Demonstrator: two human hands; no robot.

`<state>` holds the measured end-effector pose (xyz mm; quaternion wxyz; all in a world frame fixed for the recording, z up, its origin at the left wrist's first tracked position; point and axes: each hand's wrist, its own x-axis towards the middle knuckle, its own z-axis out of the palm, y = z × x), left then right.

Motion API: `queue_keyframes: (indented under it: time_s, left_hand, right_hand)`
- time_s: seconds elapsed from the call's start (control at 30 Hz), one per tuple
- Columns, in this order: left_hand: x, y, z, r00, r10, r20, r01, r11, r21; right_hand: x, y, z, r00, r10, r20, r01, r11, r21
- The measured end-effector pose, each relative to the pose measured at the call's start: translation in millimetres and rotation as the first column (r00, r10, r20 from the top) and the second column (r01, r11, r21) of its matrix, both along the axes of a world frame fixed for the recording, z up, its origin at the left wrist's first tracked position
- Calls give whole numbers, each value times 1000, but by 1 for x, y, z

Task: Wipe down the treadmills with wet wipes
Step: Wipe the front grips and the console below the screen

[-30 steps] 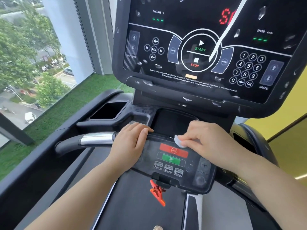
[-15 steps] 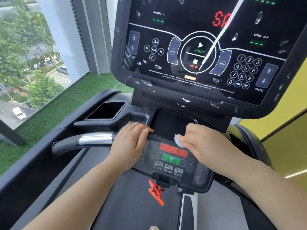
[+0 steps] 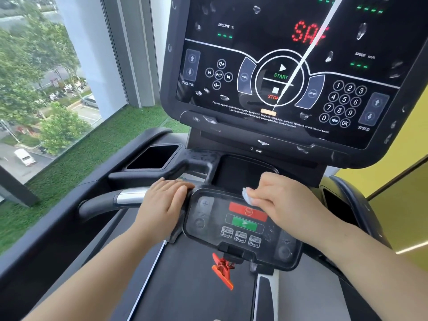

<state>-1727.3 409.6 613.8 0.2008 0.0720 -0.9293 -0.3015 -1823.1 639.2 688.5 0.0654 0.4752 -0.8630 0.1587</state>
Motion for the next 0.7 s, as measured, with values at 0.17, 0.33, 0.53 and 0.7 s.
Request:
queue_keyframes:
  time_s: [0.17,0.33,0.53,0.7]
  left_hand:
    - [-2,-6,-1,999,-41,20,41,999,23]
    - [0,-9,-6,999,-51,-16,51,999,-1]
    - [1,-9,-5,999,-49,-8,49,999,-8]
    - [-1,-8,-7,999,-29,13,30,999,-41]
  right_hand:
    - [4,-41,1,996,75,-40,-75,997,10]
    - [10,-82,-4,984,165,-69,-164,986,24]
    - [6,-37,7,994,28,109,-31,999,34]
    - [6,-26,11,988,-29,151,23,999,44]
